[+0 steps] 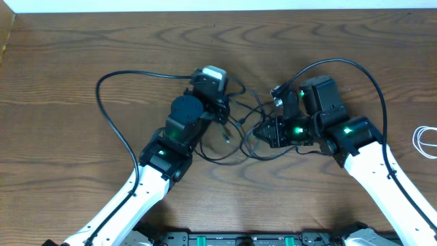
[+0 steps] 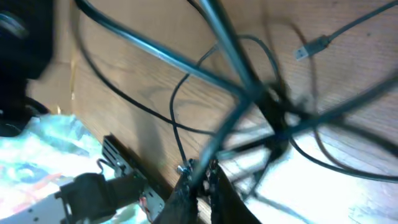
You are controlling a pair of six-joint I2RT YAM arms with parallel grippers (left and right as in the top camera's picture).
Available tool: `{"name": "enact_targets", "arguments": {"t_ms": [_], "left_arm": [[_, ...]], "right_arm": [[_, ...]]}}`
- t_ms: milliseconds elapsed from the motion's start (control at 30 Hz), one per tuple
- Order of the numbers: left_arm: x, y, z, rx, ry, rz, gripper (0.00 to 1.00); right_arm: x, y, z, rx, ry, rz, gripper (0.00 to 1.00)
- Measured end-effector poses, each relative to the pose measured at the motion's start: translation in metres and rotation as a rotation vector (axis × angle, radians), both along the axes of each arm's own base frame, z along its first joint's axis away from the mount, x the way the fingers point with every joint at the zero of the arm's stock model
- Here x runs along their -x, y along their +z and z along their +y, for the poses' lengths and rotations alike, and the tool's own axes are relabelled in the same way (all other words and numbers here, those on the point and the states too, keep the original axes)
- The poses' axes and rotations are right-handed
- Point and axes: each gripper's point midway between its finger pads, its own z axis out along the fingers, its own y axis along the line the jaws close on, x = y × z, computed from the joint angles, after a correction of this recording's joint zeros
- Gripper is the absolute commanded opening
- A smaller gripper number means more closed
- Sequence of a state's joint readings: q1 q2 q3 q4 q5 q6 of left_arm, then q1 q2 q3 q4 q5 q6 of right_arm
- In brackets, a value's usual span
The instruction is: Untangle cables
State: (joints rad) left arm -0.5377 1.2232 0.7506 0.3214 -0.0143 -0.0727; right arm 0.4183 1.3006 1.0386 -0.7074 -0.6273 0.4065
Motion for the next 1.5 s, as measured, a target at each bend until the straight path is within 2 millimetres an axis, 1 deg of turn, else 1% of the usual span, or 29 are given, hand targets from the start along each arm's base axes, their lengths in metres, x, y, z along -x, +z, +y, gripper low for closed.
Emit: {"name": "enact_targets", "arguments": {"t_ms": [33, 133, 233, 267, 300, 367, 467, 533, 633, 767, 867, 1033, 1100, 1133, 1167, 1233, 1300, 1367, 1433, 1500], "left_arm": [[-0.003, 0.004, 0.005, 0.022, 0.029, -0.010, 0.08], [-0.012, 0.018, 0.023, 0.092, 0.115, -0.031, 0.08], [-0.016, 0.029, 0.043, 0.164, 0.187, -0.036, 0.08], [-0.017, 0.033, 0.049, 0.190, 0.209, -0.038, 0.08], [-0.018, 0.038, 0.057, 0.225, 0.235, -0.040, 0.08], [-0.018, 0.044, 0.066, 0.270, 0.259, -0.042, 0.08], [-0.015, 0.056, 0.072, 0.337, 0.243, -0.047, 0.08], [-0.011, 0.061, 0.067, 0.366, 0.182, -0.040, 0.08], [-0.003, 0.068, 0.050, 0.390, 0.045, -0.033, 0.08], [0.013, 0.083, 0.027, 0.413, -0.159, -0.052, 0.08], [0.027, 0.094, 0.013, 0.420, -0.290, -0.075, 0.08], [0.044, 0.096, -0.001, 0.416, -0.421, -0.061, 0.08], [0.047, 0.096, -0.004, 0.415, -0.448, -0.057, 0.08], [0.049, 0.095, -0.005, 0.414, -0.458, -0.055, 0.08], [0.050, 0.095, -0.005, 0.414, -0.463, -0.054, 0.08], [0.051, 0.095, -0.006, 0.413, -0.476, -0.052, 0.08], [0.052, 0.096, -0.007, 0.413, -0.483, -0.054, 0.08], [0.053, 0.097, -0.007, 0.413, -0.487, -0.057, 0.08], [0.053, 0.098, -0.006, 0.413, -0.486, -0.061, 0.08], [0.050, 0.098, 0.001, 0.412, -0.469, -0.065, 0.08]], "right_arm": [[0.001, -0.002, -0.002, 0.014, -0.003, 0.007, 0.13], [0.001, -0.011, -0.011, 0.074, -0.029, 0.015, 0.15], [0.000, -0.022, -0.024, 0.156, -0.069, 0.022, 0.15], [0.000, -0.025, -0.029, 0.185, -0.083, 0.022, 0.18], [-0.001, -0.030, -0.035, 0.223, -0.101, 0.023, 0.23], [-0.003, -0.034, -0.042, 0.264, -0.120, 0.017, 0.39], [-0.007, -0.036, -0.050, 0.307, -0.147, 0.001, 0.52], [-0.011, -0.036, -0.051, 0.317, -0.158, -0.016, 0.60], [-0.019, -0.033, -0.051, 0.314, -0.169, -0.051, 0.64], [-0.030, -0.028, -0.047, 0.285, -0.208, -0.080, 0.68], [-0.040, -0.028, -0.043, 0.262, -0.248, -0.074, 0.70], [-0.065, -0.038, -0.032, 0.212, -0.309, -0.065, 0.72], [-0.072, -0.043, -0.025, 0.185, -0.314, -0.053, 0.70], [-0.077, -0.044, -0.019, 0.159, -0.308, -0.050, 0.63], [-0.080, -0.047, -0.014, 0.139, -0.300, -0.045, 0.53], [-0.082, -0.054, -0.006, 0.119, -0.287, -0.023, 0.24], [-0.082, -0.067, -0.003, 0.132, -0.283, 0.013, 0.02], [-0.077, -0.088, -0.008, 0.185, -0.294, 0.072, 0.01], [-0.069, -0.110, -0.021, 0.274, -0.319, 0.135, 0.02], [-0.059, -0.126, -0.045, 0.389, -0.369, 0.190, 0.02]]}}
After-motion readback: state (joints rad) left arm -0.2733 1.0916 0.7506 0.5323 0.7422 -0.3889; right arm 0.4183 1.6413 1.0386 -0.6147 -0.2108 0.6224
